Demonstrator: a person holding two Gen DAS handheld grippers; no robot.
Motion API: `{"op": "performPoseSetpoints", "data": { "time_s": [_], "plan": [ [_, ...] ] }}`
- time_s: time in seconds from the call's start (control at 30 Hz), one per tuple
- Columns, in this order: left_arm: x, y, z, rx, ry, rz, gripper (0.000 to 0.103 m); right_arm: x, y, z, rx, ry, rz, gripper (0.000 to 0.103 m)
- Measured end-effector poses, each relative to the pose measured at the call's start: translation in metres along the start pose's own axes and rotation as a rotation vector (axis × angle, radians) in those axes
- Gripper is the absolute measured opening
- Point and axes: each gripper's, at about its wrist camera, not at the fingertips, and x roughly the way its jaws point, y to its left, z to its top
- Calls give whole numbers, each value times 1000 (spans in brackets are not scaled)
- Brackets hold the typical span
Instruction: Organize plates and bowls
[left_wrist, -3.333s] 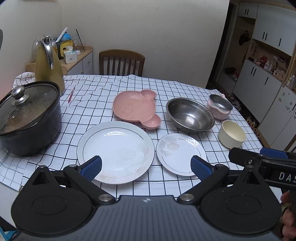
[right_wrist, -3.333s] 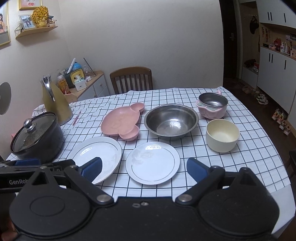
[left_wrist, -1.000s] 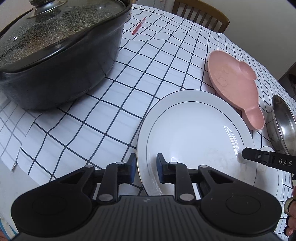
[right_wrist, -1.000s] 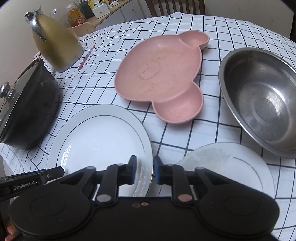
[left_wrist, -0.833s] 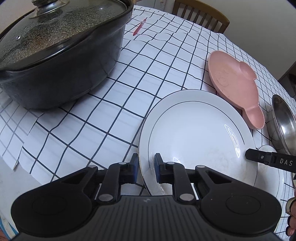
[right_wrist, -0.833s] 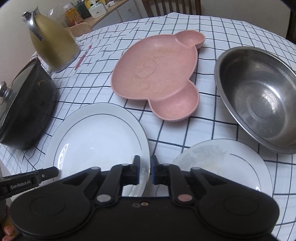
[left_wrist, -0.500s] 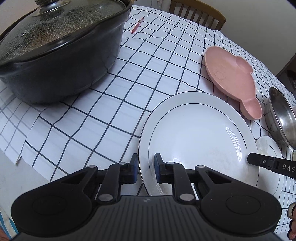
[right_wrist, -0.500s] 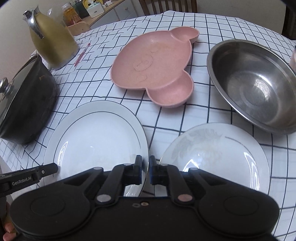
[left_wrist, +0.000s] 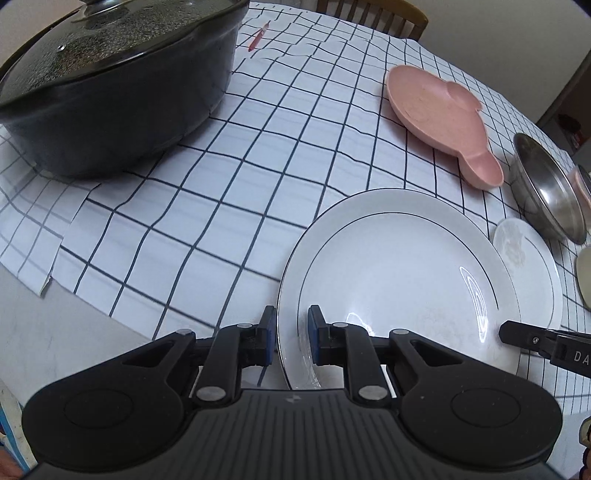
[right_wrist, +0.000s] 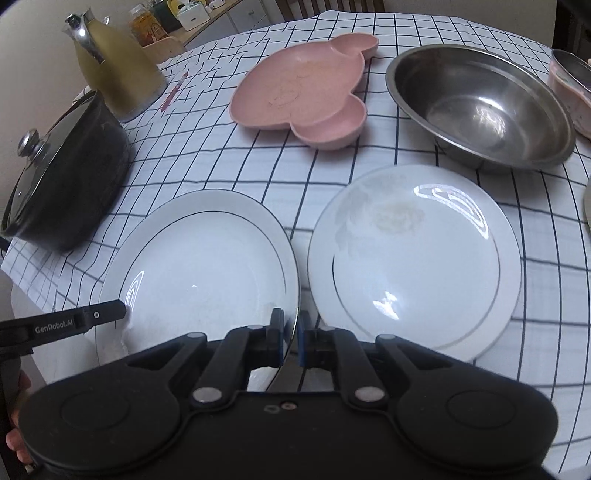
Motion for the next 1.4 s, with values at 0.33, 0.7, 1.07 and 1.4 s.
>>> {"op": "performPoseSetpoints", "data": {
  "time_s": [0.33,0.7,1.07,1.4],
  "plan": [
    [-9,-1,-19,48,10,7,17,-13,1,-31,16,15,-9,8],
    [-11,1,-21,54,8,-12,17,-13,1,-38,38,5,-26,9],
    [-24,-3,-20,76,-43,9,17,-26,0,-38,32,-43,-52,20],
    [-58,-17,-17,155,-139,7,17,-56,4,-39,7,-125,-72,31]
  ]
}}
